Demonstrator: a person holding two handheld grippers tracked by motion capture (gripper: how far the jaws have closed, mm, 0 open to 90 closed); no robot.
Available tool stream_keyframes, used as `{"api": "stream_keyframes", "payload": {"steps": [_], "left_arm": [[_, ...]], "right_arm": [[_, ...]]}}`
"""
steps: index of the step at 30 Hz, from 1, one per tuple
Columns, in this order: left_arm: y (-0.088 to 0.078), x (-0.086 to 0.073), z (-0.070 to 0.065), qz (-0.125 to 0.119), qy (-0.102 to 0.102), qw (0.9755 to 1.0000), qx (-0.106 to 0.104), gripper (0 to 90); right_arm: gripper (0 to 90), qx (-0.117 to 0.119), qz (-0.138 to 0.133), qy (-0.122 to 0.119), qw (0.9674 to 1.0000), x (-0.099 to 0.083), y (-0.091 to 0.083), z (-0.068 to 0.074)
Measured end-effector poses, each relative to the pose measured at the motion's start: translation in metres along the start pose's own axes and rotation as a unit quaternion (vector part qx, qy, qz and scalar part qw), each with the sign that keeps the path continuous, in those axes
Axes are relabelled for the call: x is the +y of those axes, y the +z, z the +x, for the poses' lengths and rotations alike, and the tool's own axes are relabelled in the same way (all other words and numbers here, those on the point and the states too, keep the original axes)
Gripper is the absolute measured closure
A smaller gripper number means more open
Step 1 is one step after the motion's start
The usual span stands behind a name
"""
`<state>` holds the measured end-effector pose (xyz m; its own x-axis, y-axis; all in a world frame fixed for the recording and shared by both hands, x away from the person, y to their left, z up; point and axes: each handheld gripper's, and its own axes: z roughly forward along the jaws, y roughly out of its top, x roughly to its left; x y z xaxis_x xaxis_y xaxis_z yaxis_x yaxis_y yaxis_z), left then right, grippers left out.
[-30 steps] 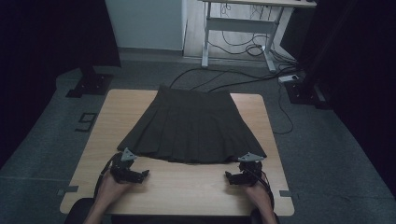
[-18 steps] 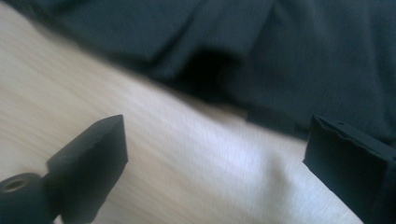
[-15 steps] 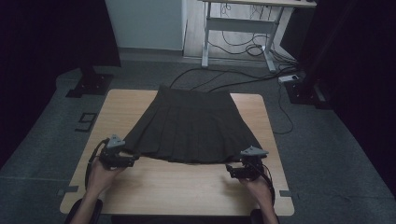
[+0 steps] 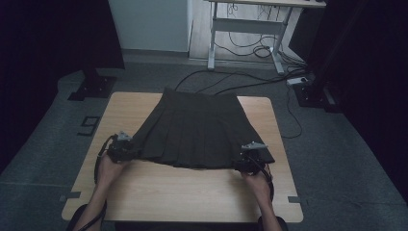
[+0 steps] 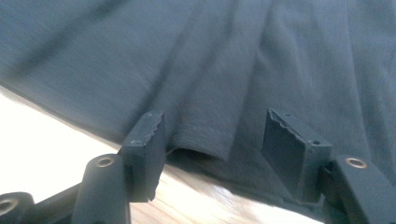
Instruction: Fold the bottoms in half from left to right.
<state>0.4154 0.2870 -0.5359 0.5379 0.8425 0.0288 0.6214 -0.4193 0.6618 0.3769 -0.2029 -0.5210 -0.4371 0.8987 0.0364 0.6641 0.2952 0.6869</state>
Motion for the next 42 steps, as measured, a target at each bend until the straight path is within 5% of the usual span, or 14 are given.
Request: {"api": "stream_keyframes", "payload": {"steps": [5, 11, 20, 22, 27, 30, 32, 35, 38, 42], "left_arm": [[-0.001, -0.002, -0.004, -0.001, -0.023, 0.9997, -0.001, 48.3], [-0.001, -0.001, -0.018, 0.004, -0.015, 0.9998, -0.008, 53.1], [-0.006, -0.003, -0.067, 0.011, 0.015, 0.9991, -0.038, 54.7], [-0.008, -0.004, -0.089, 0.011, 0.032, 0.9980, -0.053, 54.6], [-0.008, -0.004, -0.109, 0.010, 0.055, 0.9955, -0.076, 50.0], [-0.008, -0.001, -0.106, 0.017, 0.055, 0.9948, -0.084, 43.6], [-0.015, 0.003, -0.099, 0.016, 0.056, 0.9922, -0.111, 32.6], [-0.043, 0.015, -0.081, -0.023, 0.043, 0.9906, -0.128, 26.8], [-0.058, 0.026, -0.063, -0.040, 0.031, 0.9929, -0.108, 24.2], [-0.054, 0.036, -0.045, -0.051, 0.010, 0.9944, -0.091, 24.6]], "right_arm": [[42.0, -0.026, 0.025, -0.008, 0.9993, -0.009, 0.014, -0.003], [45.7, -0.031, 0.025, -0.001, 0.9992, -0.008, 0.015, -0.009], [47.4, -0.044, 0.016, 0.018, 0.9987, -0.010, 0.014, -0.043], [47.4, -0.054, 0.017, 0.026, 0.9980, -0.007, 0.015, -0.059], [47.1, -0.068, 0.010, 0.041, 0.9968, -0.008, 0.015, -0.081], [43.7, -0.067, 0.009, 0.038, 0.9970, -0.009, 0.014, -0.081], [29.8, -0.062, 0.018, 0.040, 0.9971, -0.008, 0.010, -0.081], [26.1, -0.050, 0.017, 0.042, 0.9977, -0.003, -0.002, -0.080], [25.0, -0.046, 0.007, 0.033, 0.9984, 0.008, -0.019, -0.075], [24.4, -0.040, -0.014, 0.030, 0.9987, 0.024, -0.029, -0.068]]}}
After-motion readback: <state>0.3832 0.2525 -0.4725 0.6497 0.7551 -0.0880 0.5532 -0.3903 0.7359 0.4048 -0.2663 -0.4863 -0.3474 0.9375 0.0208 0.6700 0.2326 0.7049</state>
